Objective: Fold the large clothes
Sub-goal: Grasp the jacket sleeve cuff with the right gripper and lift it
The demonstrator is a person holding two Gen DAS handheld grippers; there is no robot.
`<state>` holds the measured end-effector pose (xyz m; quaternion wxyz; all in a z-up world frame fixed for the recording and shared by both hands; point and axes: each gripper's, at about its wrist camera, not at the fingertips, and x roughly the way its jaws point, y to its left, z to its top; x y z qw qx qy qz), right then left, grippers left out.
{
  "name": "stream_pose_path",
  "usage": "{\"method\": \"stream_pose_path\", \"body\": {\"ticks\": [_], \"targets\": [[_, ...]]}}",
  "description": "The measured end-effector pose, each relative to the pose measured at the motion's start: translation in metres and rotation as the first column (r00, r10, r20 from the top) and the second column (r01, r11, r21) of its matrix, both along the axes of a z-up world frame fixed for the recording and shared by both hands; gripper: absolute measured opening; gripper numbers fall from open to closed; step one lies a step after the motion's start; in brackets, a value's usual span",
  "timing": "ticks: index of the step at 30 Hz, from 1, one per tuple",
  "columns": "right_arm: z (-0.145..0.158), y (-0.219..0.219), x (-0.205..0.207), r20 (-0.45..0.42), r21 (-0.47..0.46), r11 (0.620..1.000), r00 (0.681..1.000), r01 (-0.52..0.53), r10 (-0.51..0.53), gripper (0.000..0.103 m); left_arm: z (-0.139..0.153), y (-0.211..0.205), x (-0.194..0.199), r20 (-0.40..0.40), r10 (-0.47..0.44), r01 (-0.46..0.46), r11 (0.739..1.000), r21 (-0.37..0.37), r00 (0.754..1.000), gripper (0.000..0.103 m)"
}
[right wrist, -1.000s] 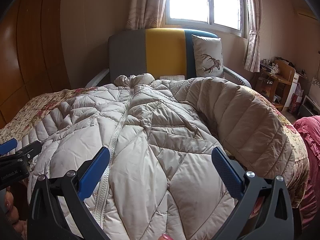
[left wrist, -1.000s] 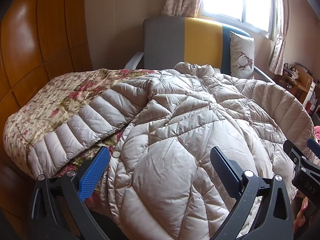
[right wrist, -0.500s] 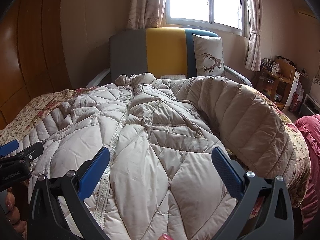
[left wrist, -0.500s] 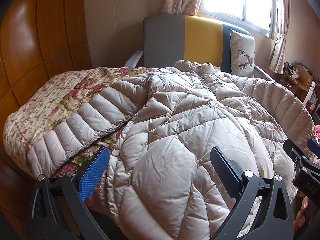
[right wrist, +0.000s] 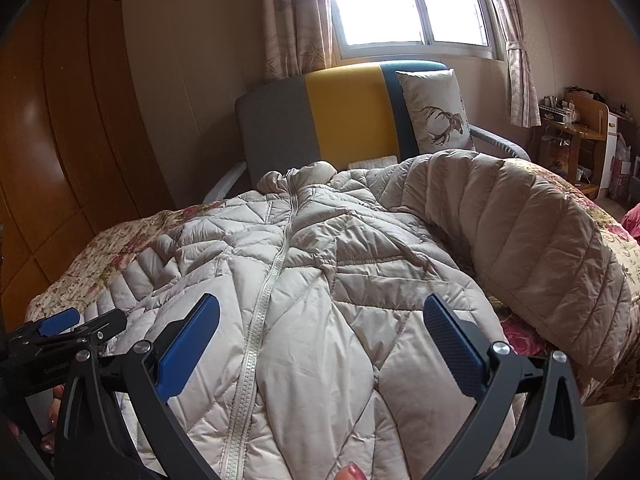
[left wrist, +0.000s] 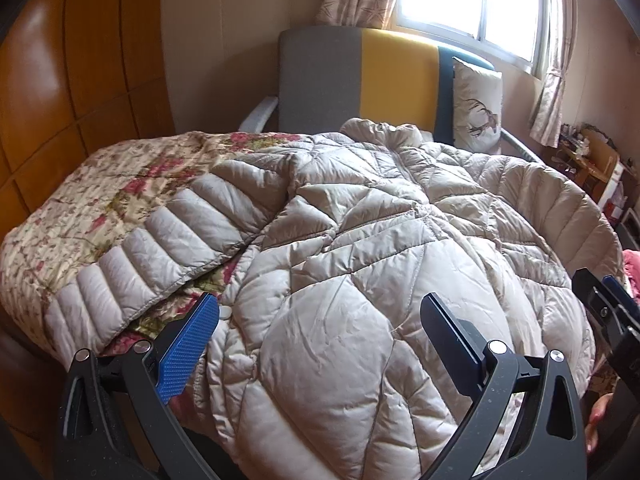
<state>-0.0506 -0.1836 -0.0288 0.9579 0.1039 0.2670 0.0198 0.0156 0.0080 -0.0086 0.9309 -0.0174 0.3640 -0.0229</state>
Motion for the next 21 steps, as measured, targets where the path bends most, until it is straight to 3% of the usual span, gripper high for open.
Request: {"method": "stream_pose_path", "body": {"ticks": [4,6,9,11,15,19,21], "targets": [[-0.007,-0.015,0.011,-0.093,0.026,1.0,0.996,0.0,0.002,0.101,-0.005,0.01,0.011,-0.03,-0.018,0.016,0.997,-0.071,0.999,0.1],[-0.016,-0.031,0.018,-0.172,0.083,0.997,0.985,0.0,0.014,0.101,-0.009,0.012,0.019,-0.032,0.013,-0.015,0.998,-0.056,0.999,0.1],[-0.033,-0.071,0.02,-0.218,0.217,0.973,0.976,0.076,-0.027,0.101,-0.023,0.014,0.031,-0.054,0.041,-0.04,0.999,0.008,0.998,0.1],[-0.045,-0.104,0.02,-0.264,0.297,0.941,0.961,0.163,-0.083,0.101,-0.04,0.018,0.039,-0.098,0.056,-0.052,0.998,0.046,0.994,0.1],[-0.072,-0.173,0.021,-0.344,0.382,0.861,0.916,0.337,-0.206,0.101,-0.061,0.03,0.04,-0.146,0.05,-0.051,0.999,-0.001,0.988,0.1],[-0.078,-0.247,0.03,-0.337,0.365,0.816,0.88,0.449,-0.334,0.101,-0.065,0.035,0.036,-0.134,0.03,-0.032,0.999,-0.015,0.991,0.1],[-0.068,-0.281,0.031,-0.329,0.32,0.778,0.834,0.54,-0.444,0.101,-0.063,0.036,0.036,-0.129,0.02,-0.024,0.999,-0.024,0.991,0.1]]}}
